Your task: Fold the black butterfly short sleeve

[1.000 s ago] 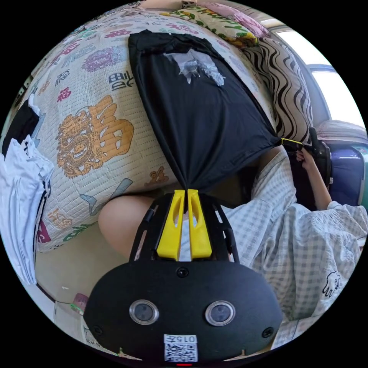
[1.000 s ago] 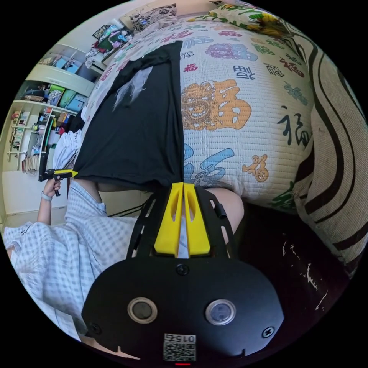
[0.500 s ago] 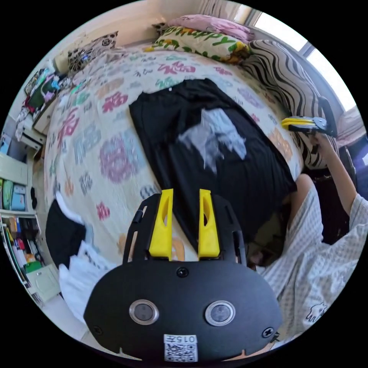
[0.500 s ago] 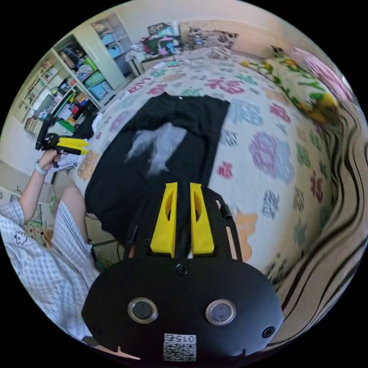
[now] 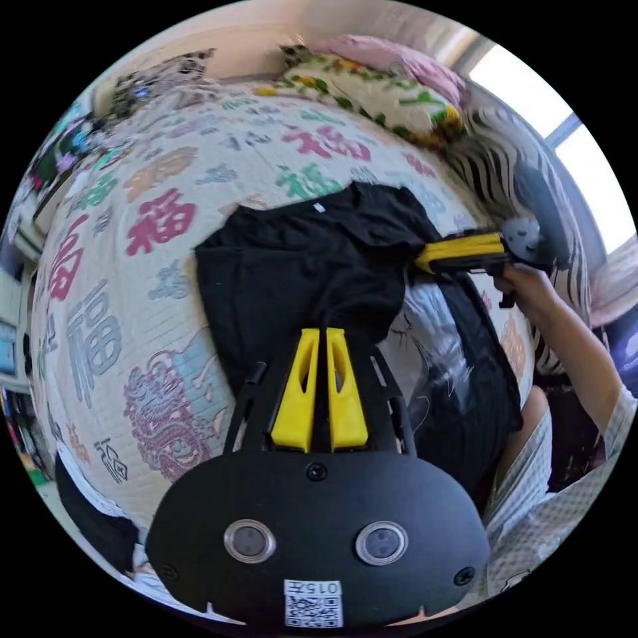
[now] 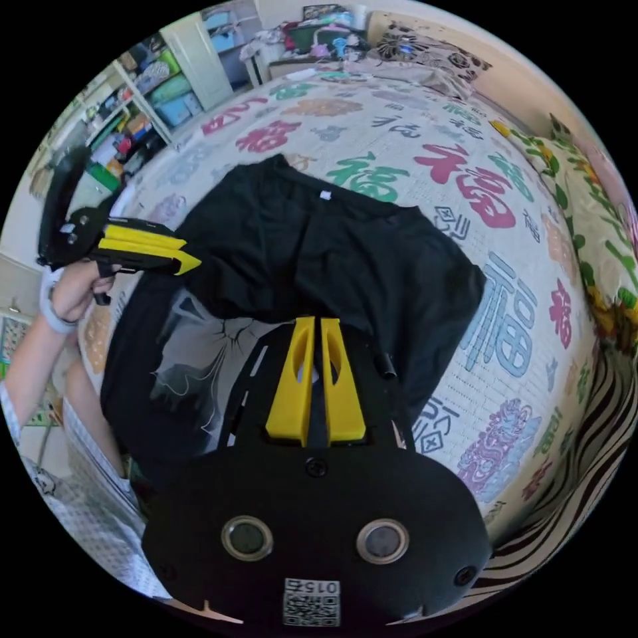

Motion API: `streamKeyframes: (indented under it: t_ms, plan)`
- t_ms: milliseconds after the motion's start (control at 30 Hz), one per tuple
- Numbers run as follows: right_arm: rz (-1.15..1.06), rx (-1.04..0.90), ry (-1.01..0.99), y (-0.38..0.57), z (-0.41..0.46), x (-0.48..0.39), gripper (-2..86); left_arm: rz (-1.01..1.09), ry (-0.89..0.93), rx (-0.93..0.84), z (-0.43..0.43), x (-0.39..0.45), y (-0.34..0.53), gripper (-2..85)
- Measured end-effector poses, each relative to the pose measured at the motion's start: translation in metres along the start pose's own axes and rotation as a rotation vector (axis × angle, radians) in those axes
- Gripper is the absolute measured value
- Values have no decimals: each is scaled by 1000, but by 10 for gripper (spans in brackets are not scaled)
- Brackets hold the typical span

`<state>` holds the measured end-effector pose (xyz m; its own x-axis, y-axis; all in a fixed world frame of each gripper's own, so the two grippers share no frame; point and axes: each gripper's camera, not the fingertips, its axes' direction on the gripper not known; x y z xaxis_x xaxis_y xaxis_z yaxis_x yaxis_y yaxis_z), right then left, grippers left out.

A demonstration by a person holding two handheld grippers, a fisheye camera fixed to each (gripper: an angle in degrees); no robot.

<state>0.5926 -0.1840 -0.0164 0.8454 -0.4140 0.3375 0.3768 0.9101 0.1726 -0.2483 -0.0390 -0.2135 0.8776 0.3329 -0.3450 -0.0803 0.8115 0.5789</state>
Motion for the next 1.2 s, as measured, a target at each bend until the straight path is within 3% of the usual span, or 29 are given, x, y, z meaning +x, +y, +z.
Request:
streamKeyframes:
  t_ms: [67, 167, 300, 400, 467, 733, 833, 1000, 1100, 1200]
  plan:
    - [175, 158, -104, 21, -30, 46, 1, -235, 91, 255, -48, -66, 41, 9]
    - [487, 326, -119, 71, -56, 112, 1, -576, 90, 489, -82, -145, 114, 7]
    - [865, 299, -131, 135, -46, 171, 5, -854, 165, 460, -70, -202, 182, 36]
    - [919, 177, -14, 155, -37, 177, 8, -819, 143, 459, -76, -205, 203, 55]
    - [841, 125, 61, 153, -38, 172, 17, -764, 96, 438, -86, -203, 203, 66]
    - [670, 55, 32, 111, -26, 159, 74, -617, -24, 211, -65, -183, 159, 81]
    - [645, -3, 103, 107, -13, 152, 51, -609, -103, 164, -58, -178, 156, 27]
    - [658, -16, 65, 121, -11, 150, 3, -620, -141, 65, -54, -165, 161, 29]
    - [661, -67, 142, 139, -20, 135, 9, -575, -182, 23, -67, -129, 174, 47]
    - [587, -77, 21, 165, -25, 100, 48, -451, -188, -56, -74, -78, 193, 64]
